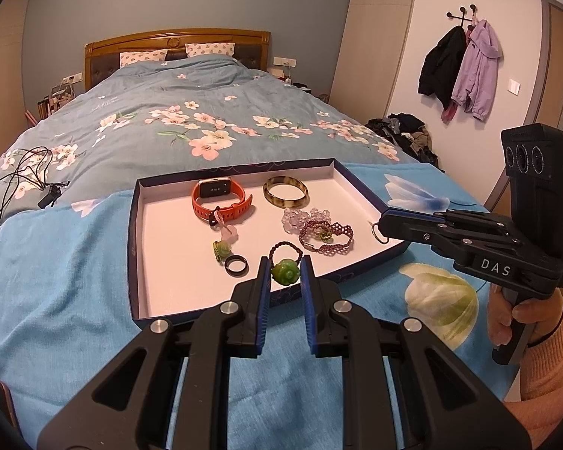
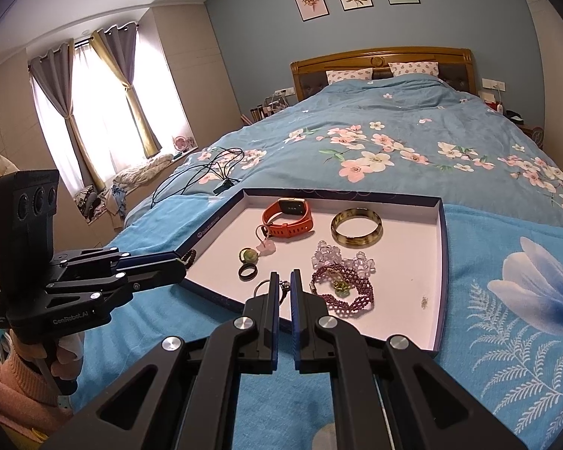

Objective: Organize jewelry
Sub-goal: 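Move the left gripper with the green ring over the box while the right gripper carries the silver ring inside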

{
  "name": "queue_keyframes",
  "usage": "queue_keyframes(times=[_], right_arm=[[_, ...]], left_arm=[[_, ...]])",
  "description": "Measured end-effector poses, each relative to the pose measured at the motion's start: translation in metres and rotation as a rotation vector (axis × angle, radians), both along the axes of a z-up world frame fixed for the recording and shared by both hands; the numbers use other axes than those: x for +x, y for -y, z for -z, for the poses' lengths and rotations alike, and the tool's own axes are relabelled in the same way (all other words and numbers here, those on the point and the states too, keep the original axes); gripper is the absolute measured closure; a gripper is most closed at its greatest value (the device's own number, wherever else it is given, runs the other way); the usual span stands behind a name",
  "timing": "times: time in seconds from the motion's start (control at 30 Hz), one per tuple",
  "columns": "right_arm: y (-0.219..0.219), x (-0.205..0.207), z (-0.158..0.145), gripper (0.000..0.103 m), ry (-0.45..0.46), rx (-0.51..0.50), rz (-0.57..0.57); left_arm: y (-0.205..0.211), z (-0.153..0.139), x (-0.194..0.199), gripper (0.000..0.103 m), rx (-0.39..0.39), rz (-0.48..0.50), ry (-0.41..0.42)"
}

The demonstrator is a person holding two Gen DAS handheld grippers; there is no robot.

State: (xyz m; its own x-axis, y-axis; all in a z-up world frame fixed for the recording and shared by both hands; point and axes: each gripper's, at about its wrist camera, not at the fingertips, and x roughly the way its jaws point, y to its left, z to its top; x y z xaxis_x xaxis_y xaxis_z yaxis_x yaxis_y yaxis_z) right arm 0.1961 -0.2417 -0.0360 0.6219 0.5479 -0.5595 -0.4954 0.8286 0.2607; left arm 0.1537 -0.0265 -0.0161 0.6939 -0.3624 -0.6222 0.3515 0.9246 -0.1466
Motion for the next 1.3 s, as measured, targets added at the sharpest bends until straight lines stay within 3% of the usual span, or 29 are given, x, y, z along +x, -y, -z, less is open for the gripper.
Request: queue_keyframes(times=[1.3], right_arm=[[0.0, 0.021, 0.007, 0.099, -0.011, -0.013, 0.018]], left_arm=[[-0.006, 0.008, 0.016, 0.087, -0.005, -0.024, -0.018]])
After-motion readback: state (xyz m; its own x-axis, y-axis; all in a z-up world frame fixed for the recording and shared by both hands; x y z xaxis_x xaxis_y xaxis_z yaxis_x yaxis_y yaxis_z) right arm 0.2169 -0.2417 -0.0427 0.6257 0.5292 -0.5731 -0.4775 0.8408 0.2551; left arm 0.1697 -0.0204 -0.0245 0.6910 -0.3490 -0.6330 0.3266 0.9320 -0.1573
